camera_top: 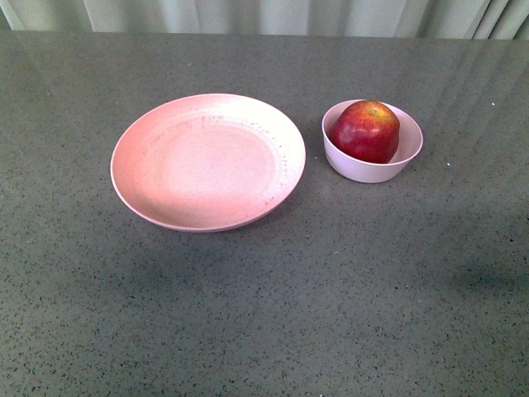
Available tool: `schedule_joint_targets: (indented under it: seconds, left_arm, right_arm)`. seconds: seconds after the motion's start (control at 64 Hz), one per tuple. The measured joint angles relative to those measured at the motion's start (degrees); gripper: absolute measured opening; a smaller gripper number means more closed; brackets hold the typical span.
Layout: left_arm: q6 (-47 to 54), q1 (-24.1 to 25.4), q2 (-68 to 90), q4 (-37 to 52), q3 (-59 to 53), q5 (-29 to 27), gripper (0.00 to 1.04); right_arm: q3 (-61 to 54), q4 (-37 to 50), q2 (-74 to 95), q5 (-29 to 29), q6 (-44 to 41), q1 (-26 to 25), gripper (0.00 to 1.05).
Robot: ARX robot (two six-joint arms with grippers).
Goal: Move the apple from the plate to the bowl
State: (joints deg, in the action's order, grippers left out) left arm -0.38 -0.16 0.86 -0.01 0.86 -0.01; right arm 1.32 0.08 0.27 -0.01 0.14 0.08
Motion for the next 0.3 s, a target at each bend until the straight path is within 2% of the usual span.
schedule_joint_targets:
  seconds: [0.297]
  left_arm:
    - [0.0, 0.0, 0.0, 0.0, 0.0, 0.0, 0.96]
  right_arm:
    - [0.0, 0.0, 0.0, 0.0, 0.0, 0.0, 0.96]
